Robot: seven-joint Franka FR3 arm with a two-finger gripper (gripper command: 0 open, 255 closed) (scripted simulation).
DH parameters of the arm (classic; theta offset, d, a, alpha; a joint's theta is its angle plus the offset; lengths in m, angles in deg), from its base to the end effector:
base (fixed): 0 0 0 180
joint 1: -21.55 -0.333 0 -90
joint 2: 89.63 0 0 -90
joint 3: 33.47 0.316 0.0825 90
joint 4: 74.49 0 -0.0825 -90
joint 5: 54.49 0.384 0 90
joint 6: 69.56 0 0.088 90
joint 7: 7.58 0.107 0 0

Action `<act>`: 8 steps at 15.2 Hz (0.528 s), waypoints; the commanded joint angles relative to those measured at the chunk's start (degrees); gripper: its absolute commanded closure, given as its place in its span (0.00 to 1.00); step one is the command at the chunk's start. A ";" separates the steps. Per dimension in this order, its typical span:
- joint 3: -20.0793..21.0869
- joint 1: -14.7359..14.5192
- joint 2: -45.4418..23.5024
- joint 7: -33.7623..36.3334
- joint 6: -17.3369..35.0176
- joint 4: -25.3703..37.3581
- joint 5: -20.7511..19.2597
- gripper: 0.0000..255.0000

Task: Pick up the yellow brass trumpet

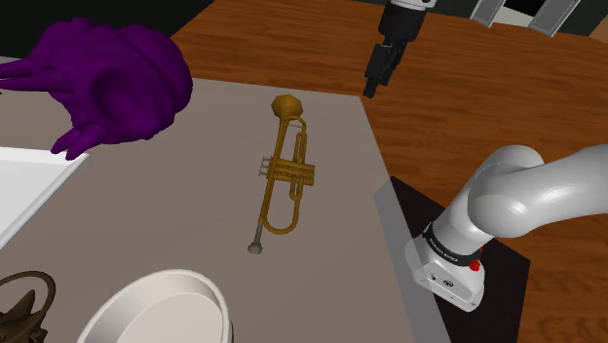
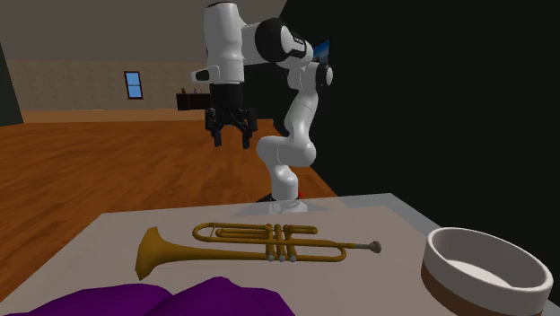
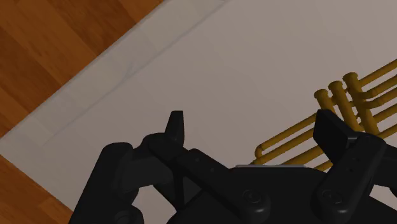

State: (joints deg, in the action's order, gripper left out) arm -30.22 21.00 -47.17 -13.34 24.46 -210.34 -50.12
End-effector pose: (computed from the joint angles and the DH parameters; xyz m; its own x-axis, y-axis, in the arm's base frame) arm 0.3238 0.0336 0.5750 0.9891 0.1464 0.0139 0.1469 -0.9885 -0.0366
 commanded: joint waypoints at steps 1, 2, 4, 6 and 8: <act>0.00 0.00 0.00 0.00 0.00 0.00 0.00 0.00; 0.71 -0.68 -0.50 -0.24 2.15 -0.84 0.41 0.00; 2.18 -2.02 -1.68 -0.73 6.48 -2.34 1.17 0.00; 3.67 -3.35 -3.12 -1.20 10.83 -3.61 1.86 0.00; 5.20 -4.63 -4.81 -1.65 15.20 -4.64 2.46 0.00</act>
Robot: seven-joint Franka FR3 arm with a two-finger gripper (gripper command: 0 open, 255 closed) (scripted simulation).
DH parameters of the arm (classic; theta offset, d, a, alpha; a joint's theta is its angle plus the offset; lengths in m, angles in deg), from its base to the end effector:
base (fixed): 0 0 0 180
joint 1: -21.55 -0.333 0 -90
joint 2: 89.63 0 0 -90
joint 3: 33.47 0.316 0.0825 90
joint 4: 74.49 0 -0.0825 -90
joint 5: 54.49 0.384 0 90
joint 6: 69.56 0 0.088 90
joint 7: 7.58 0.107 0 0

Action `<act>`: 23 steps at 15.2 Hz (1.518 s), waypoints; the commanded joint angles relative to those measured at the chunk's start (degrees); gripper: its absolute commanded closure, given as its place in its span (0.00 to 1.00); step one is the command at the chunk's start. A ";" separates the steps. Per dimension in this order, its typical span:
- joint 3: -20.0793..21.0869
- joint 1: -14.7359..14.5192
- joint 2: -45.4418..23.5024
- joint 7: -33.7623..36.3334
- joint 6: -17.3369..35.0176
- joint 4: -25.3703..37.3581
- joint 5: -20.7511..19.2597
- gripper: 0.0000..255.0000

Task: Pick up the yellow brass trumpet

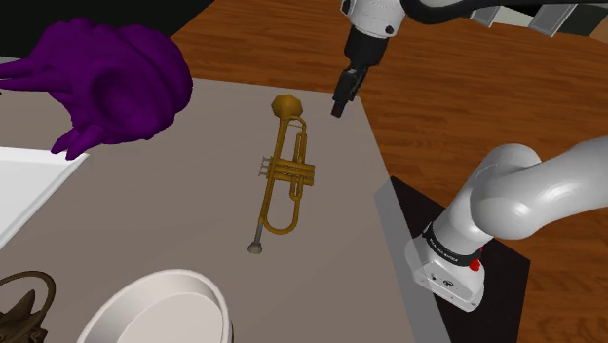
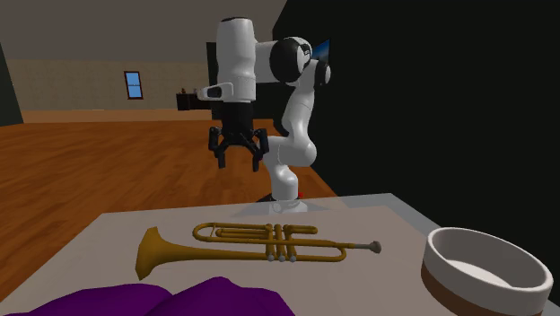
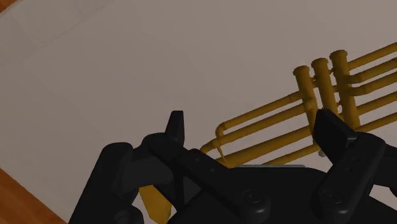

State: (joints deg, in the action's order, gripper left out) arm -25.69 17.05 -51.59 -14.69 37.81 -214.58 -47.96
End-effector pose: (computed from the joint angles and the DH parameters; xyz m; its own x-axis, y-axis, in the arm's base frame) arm 0.3507 0.0917 0.5323 0.9560 0.2786 0.0917 0.2812 -0.9595 -0.0166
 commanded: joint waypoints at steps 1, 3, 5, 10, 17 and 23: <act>1.45 -1.30 -1.32 -0.52 4.03 -0.81 0.55 0.00; 3.03 -2.50 -3.37 -0.91 8.40 -1.49 0.95 0.00; 4.66 -3.61 -5.64 -1.24 12.75 -1.92 1.19 0.00; 8.94 -5.85 -12.18 -1.61 23.41 -2.00 0.76 0.00; 14.10 -6.98 -20.72 -0.45 35.01 -1.01 -2.44 0.00; 15.10 -6.37 -23.79 0.82 40.67 -3.71 -3.77 0.00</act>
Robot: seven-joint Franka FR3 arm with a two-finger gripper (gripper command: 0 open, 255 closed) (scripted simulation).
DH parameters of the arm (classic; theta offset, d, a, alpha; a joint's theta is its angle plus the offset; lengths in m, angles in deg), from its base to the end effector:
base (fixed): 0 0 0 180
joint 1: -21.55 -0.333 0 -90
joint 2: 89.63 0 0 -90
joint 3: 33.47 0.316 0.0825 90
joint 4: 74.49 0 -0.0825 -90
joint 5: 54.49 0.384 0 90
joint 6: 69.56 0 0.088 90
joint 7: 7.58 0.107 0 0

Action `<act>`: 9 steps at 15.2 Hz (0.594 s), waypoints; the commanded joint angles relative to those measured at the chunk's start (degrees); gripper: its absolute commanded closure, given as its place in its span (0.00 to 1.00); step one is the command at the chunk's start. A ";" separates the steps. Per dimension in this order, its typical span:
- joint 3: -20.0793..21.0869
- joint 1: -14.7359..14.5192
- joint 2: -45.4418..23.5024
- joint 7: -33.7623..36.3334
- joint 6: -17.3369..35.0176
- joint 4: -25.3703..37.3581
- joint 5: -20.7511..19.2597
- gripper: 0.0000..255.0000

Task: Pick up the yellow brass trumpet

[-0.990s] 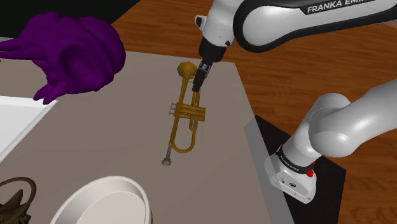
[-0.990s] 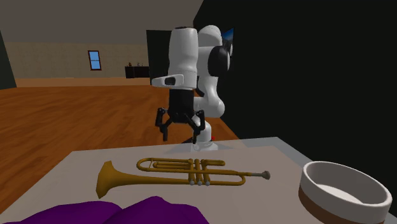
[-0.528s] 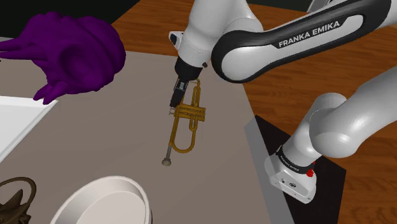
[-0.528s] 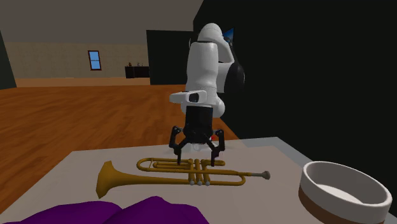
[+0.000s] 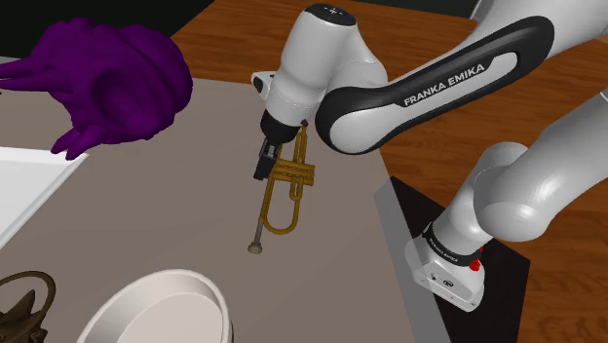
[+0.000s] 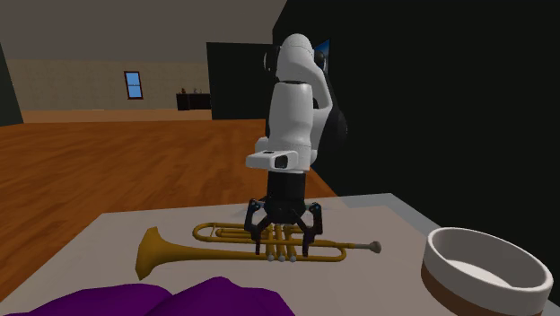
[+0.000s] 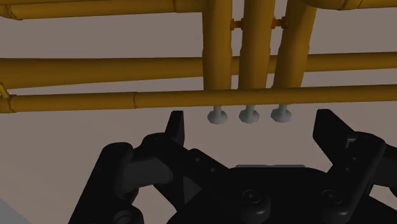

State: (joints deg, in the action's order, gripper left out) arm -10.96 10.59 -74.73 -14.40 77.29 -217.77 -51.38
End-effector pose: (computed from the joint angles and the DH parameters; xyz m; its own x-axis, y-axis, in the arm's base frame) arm 0.3914 0.2594 0.4030 0.7438 0.6013 0.2919 0.6039 -0.7917 0.0919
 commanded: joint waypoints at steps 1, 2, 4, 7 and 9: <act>0.37 0.09 -0.65 0.54 1.19 -0.52 -0.36 0.00; 0.37 0.08 -0.64 0.53 1.19 -0.53 -0.35 0.00; 0.44 0.09 -0.73 0.66 1.27 -0.52 -0.42 1.00; 0.44 0.11 -0.78 0.65 1.29 -0.50 -0.44 1.00; 0.45 0.12 -0.82 0.66 1.34 -0.50 -0.46 1.00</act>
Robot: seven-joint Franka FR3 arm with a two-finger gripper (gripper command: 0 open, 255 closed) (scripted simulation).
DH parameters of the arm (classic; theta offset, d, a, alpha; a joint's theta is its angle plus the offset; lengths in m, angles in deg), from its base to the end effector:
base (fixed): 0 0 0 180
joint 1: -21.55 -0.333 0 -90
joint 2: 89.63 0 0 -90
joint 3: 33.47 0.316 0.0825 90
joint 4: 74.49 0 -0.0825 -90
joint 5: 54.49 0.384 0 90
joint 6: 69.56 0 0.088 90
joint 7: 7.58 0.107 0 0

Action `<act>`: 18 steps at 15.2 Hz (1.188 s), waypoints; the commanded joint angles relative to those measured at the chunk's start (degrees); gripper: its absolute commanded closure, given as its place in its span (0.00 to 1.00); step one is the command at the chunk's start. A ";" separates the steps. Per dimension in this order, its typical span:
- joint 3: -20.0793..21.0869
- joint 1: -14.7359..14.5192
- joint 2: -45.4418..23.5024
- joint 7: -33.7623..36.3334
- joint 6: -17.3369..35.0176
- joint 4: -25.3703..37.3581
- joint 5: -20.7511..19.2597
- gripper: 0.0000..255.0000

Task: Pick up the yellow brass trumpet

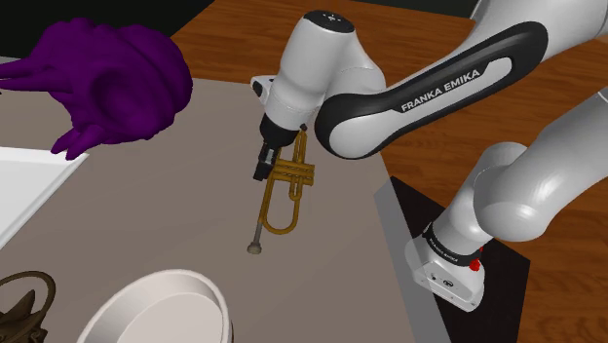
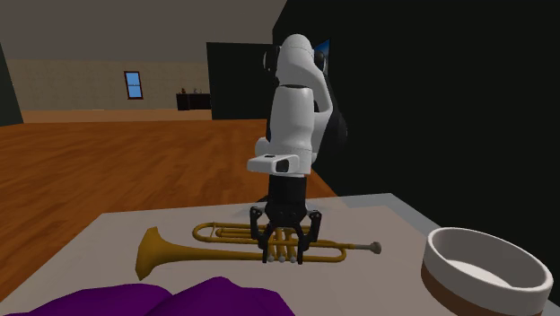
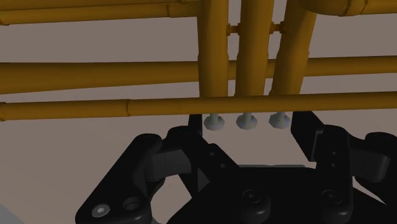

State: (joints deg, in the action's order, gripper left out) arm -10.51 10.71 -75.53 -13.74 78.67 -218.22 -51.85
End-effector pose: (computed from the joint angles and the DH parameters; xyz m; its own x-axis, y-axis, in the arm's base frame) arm 0.3907 0.2616 0.3958 0.7428 0.6012 0.2946 0.6040 -0.7916 0.0923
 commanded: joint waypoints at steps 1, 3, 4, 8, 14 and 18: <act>0.01 0.01 -0.05 0.02 0.00 -0.06 -0.01 1.00; -0.08 -0.04 0.15 -0.13 -0.19 -0.07 0.11 1.00; -0.24 -0.15 0.67 -0.36 -1.06 0.31 0.37 1.00; -0.84 -0.52 2.56 -1.14 -4.51 1.94 1.20 1.00; -1.65 -0.86 4.90 -1.99 -9.59 4.74 1.98 1.00; -2.12 -0.98 6.15 -2.39 -12.90 6.84 2.28 1.00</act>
State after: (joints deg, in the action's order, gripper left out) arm -12.50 9.77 -69.77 -16.03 66.74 -212.03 -49.64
